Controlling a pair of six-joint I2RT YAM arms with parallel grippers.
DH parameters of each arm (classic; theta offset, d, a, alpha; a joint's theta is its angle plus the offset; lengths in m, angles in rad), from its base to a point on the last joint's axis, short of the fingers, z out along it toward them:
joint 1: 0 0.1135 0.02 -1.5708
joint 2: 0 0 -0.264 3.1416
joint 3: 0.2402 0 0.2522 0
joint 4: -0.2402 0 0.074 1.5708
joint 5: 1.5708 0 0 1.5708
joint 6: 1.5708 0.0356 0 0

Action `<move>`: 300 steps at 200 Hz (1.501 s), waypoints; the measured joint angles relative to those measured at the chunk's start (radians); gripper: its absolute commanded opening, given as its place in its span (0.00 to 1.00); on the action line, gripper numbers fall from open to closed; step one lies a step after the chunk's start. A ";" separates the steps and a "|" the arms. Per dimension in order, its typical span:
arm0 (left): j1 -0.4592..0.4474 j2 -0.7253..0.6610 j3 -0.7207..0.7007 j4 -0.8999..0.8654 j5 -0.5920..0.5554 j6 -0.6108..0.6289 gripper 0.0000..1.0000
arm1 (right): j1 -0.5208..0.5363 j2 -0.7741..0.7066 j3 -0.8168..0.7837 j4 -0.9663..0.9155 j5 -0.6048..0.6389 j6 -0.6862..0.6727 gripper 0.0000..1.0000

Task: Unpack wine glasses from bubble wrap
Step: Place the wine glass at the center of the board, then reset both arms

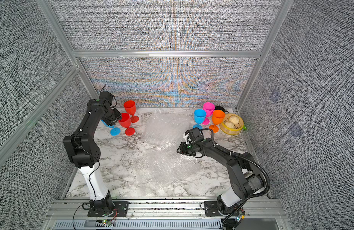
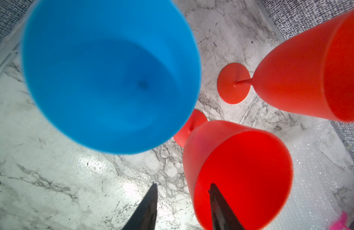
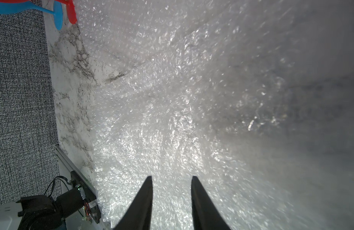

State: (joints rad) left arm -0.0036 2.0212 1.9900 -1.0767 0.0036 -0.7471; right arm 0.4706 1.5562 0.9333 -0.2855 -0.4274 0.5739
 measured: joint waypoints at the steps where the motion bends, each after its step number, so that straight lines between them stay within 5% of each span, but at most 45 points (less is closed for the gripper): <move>1: 0.000 -0.002 -0.001 0.001 0.000 0.001 0.47 | 0.000 -0.001 0.001 -0.001 0.000 0.000 0.35; 64: -0.001 -0.234 -0.178 0.066 0.025 0.038 0.69 | 0.002 -0.063 0.054 -0.051 0.009 -0.031 0.44; 67: -0.002 -0.251 -0.195 0.071 0.025 0.041 0.76 | 0.003 -0.068 0.059 -0.057 0.010 -0.035 0.46; 70: -0.004 -0.270 -0.214 0.081 0.025 0.045 0.95 | 0.005 -0.074 0.064 -0.061 0.011 -0.038 0.48; 73: -0.006 -0.293 -0.237 0.090 0.021 0.052 1.00 | 0.008 -0.083 0.071 -0.062 0.014 -0.045 0.51; 87: -0.037 -0.419 -0.369 0.171 -0.020 0.093 1.00 | 0.042 -0.138 0.095 -0.065 0.034 -0.084 0.64; 92: -0.053 -0.476 -0.430 0.212 -0.028 0.111 1.00 | 0.061 -0.164 0.102 -0.068 0.046 -0.104 0.93; 95: -0.063 -0.511 -0.467 0.233 -0.029 0.121 1.00 | 0.074 -0.182 0.105 -0.068 0.052 -0.116 0.98; 144: -0.135 -1.085 -1.045 0.655 -0.126 0.284 1.00 | 0.177 -0.562 -0.020 0.021 0.254 -0.324 0.99; 187: -0.133 -0.977 -1.265 0.905 -0.168 0.447 1.00 | 0.177 -0.790 -0.275 0.214 0.561 -0.536 0.99; 222: -0.129 -0.970 -1.695 1.381 -0.123 0.603 1.00 | 0.146 -0.817 -0.556 0.490 0.705 -0.770 0.99; 300: -0.118 -0.645 -1.595 1.725 -0.214 0.721 1.00 | -0.204 -0.261 -0.649 0.962 0.804 -0.755 0.99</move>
State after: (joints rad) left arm -0.1219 1.3766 0.3946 0.6483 -0.2104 -0.0261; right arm 0.2665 1.2957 0.2844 0.6762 0.3767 -0.1806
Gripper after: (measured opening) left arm 0.998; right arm 0.990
